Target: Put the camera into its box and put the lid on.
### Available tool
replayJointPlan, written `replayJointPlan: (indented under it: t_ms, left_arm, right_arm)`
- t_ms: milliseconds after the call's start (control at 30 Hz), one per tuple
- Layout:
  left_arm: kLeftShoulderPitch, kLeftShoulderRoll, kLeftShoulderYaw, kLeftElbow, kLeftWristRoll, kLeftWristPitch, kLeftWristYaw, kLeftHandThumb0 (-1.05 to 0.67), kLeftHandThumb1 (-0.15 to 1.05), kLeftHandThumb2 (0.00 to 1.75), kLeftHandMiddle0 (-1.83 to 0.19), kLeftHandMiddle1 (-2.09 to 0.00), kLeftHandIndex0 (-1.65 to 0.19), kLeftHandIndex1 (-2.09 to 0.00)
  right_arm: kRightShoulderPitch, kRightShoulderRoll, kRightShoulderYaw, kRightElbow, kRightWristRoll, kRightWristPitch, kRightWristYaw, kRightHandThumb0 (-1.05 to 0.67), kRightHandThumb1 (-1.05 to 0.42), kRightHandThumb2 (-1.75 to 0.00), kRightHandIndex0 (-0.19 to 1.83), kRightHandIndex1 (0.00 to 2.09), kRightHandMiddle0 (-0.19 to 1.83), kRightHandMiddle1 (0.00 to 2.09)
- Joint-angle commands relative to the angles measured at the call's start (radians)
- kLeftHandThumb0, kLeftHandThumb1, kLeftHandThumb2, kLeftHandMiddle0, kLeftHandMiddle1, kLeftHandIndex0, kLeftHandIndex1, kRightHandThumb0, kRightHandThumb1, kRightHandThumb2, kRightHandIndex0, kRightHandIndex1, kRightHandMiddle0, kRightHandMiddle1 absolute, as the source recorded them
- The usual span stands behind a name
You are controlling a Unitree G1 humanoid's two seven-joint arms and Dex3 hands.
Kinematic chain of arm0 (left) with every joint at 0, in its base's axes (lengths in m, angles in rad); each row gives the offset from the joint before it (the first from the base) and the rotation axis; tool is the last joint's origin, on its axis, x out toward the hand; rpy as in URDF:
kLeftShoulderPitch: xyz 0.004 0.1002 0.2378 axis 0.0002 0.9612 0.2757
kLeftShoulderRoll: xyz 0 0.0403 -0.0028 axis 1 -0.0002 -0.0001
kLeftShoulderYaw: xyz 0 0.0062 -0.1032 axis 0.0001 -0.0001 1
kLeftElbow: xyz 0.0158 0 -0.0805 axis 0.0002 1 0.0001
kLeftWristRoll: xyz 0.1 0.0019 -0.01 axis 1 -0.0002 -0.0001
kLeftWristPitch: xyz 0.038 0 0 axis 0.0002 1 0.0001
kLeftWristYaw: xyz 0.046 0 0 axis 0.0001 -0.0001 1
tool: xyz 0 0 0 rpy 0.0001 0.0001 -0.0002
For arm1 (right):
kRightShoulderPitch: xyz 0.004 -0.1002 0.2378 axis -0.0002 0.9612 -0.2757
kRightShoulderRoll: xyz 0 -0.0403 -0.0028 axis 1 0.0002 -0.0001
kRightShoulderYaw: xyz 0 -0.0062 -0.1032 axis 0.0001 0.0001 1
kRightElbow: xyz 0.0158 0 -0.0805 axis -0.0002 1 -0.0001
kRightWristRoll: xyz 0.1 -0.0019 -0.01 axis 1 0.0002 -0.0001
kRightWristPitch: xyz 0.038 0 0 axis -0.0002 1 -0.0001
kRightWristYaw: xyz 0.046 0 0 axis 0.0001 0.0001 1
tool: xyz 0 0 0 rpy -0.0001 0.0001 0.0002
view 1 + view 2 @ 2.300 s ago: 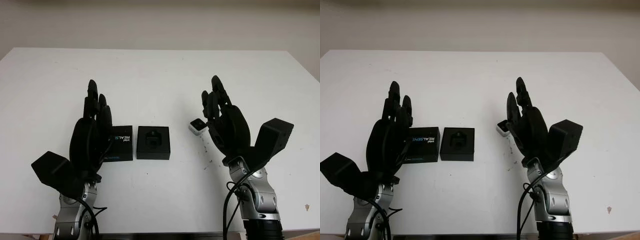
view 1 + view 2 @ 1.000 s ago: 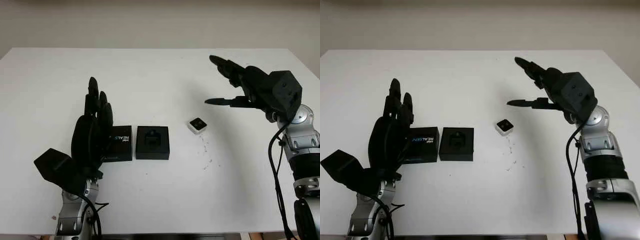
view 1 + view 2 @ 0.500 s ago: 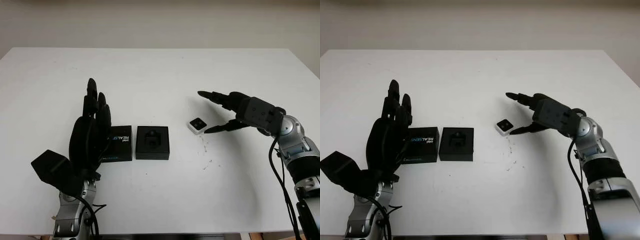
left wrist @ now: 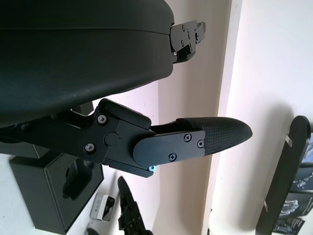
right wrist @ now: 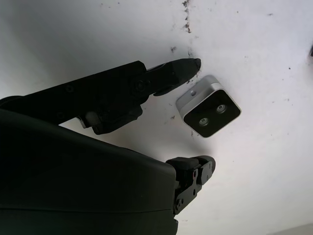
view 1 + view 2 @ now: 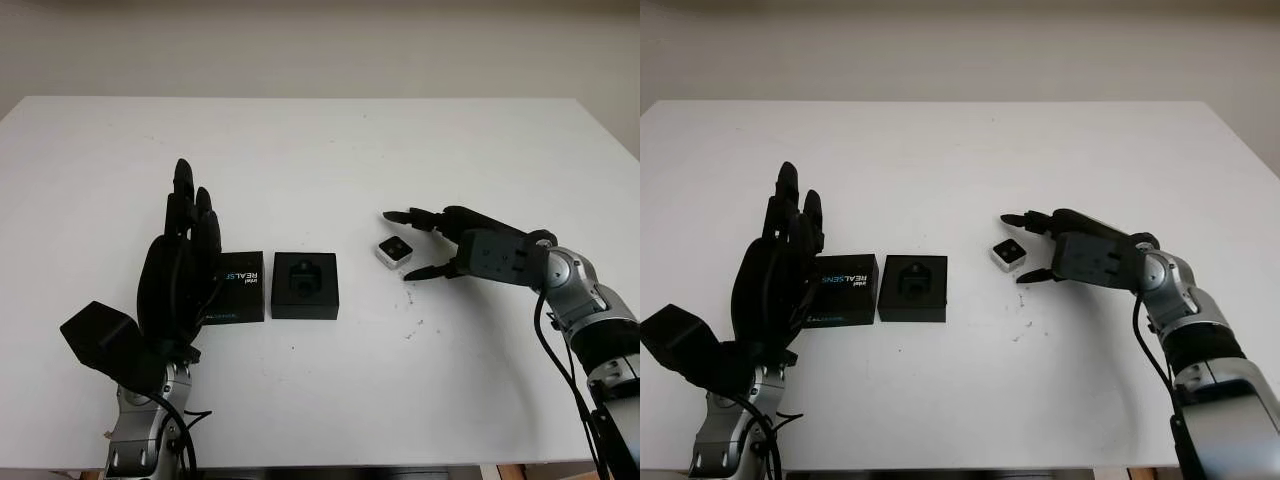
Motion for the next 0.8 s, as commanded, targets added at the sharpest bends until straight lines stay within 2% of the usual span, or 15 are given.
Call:
replayJointPlan:
  t_ms: [0,300,333,433,533,767]
  left_arm:
    - [0.006,0.002,-0.001,-0.02,0.005,0.003,0.004,-0.75,1.05,0.55,0.19,0.0,0.19,0.0]
    - [0.006,0.006,-0.003,-0.021,0.009,0.008,0.004,-0.75,1.05,0.55,0.19,0.0,0.19,0.0]
    - [0.006,0.005,-0.003,-0.022,0.007,0.01,0.005,-0.76,1.05,0.55,0.19,0.0,0.19,0.0]
    - [0.004,0.008,-0.005,-0.023,0.009,0.016,0.003,-0.75,1.05,0.56,0.19,0.0,0.19,0.0]
    - [0.002,0.012,-0.004,-0.02,0.009,0.019,-0.001,-0.75,1.05,0.56,0.19,0.0,0.19,0.0]
    - [-0.006,0.018,-0.002,-0.02,0.009,0.029,-0.002,-0.75,1.05,0.56,0.19,0.0,0.19,0.0]
  right_arm:
    - [0.037,0.026,0.013,0.038,-0.001,-0.008,-0.005,-0.25,-0.88,-0.06,0.16,0.08,0.35,0.12]
    - [0.029,0.047,0.031,0.096,-0.018,-0.022,-0.042,-0.25,-0.93,-0.07,0.21,0.08,0.57,0.25]
    - [0.028,0.047,0.03,0.099,-0.015,-0.021,-0.041,-0.25,-0.93,-0.06,0.22,0.07,0.56,0.33]
    - [0.026,0.048,0.021,0.108,0.002,-0.025,-0.028,-0.25,-0.94,-0.05,0.23,0.06,0.41,0.75]
    - [0.022,0.051,0.007,0.118,0.023,-0.017,-0.006,-0.25,-0.94,-0.05,0.23,0.06,0.35,1.01]
    - [0.003,0.052,-0.014,0.165,0.055,0.001,0.03,-0.28,-0.92,-0.05,0.29,0.07,0.33,1.39]
